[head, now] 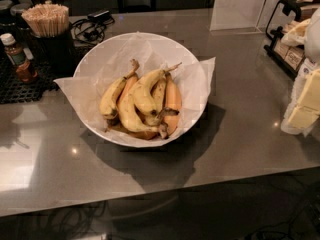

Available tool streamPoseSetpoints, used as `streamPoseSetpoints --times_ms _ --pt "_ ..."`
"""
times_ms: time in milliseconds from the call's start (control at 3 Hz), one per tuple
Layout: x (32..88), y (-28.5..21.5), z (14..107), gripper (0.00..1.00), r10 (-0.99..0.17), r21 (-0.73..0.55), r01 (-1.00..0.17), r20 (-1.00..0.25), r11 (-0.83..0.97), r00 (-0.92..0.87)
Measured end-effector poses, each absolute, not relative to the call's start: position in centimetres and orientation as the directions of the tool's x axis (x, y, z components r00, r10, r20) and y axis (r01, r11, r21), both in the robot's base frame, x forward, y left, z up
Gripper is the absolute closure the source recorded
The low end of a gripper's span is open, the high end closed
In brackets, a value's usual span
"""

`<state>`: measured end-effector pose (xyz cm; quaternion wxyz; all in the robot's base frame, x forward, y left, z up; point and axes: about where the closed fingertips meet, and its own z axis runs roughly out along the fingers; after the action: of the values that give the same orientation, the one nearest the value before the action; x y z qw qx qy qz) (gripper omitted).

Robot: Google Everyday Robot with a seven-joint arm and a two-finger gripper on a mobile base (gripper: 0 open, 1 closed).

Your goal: Pick banana from white bowl

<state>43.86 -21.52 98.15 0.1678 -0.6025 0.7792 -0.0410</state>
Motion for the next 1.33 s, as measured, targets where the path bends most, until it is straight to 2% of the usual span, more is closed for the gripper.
streamPoseSetpoints --times_ms 667,1333 --pt "44.2 -20.0 98.6 0.0 -0.967 -0.278 -0.938 -0.207 0.206 -0.151" --pt "46.3 -10.1 100.6 0.0 -0.953 -0.282 -0.941 -0.181 -0.185 0.242"
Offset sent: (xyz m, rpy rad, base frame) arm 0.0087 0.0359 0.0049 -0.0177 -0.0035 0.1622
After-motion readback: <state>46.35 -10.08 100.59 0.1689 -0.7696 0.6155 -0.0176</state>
